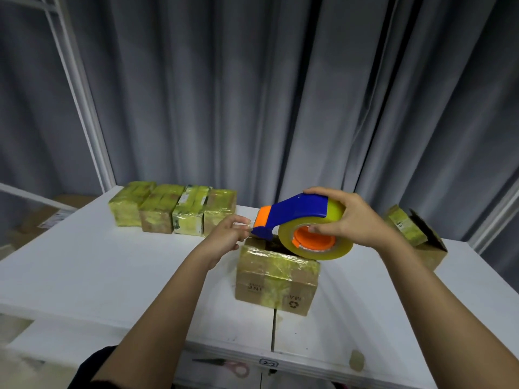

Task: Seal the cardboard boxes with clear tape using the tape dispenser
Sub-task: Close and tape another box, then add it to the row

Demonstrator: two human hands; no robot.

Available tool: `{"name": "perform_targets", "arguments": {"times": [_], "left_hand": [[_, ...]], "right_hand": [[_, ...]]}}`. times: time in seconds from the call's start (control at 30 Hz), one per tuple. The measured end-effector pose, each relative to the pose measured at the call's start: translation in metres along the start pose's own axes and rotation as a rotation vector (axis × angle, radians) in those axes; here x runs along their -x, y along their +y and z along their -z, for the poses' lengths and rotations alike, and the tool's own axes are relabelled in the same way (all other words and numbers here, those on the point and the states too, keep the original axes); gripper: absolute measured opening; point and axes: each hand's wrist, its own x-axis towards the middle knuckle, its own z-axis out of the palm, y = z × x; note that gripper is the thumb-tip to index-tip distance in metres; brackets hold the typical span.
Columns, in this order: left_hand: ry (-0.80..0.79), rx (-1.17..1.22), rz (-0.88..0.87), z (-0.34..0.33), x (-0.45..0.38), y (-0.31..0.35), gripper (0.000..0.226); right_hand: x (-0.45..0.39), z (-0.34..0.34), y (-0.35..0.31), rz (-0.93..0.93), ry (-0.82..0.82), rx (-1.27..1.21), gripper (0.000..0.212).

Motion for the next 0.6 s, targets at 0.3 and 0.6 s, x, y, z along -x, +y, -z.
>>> {"name": "perform_targets", "arguments": {"times": [0.3, 0.6], "left_hand": [[-0.164, -0.407, -0.119, 0.003, -0.016, -0.021, 0.056], [-0.065, -0.600, -0.211, 0.008, -0.027, -0.040, 0.053]], "right_hand": [[-0.010, -0.012, 0.006, -0.027, -0.043, -0.013, 0.068], [-0.023, -0.020, 0.015, -0.029, -0.055, -0.050, 0.066]]}}
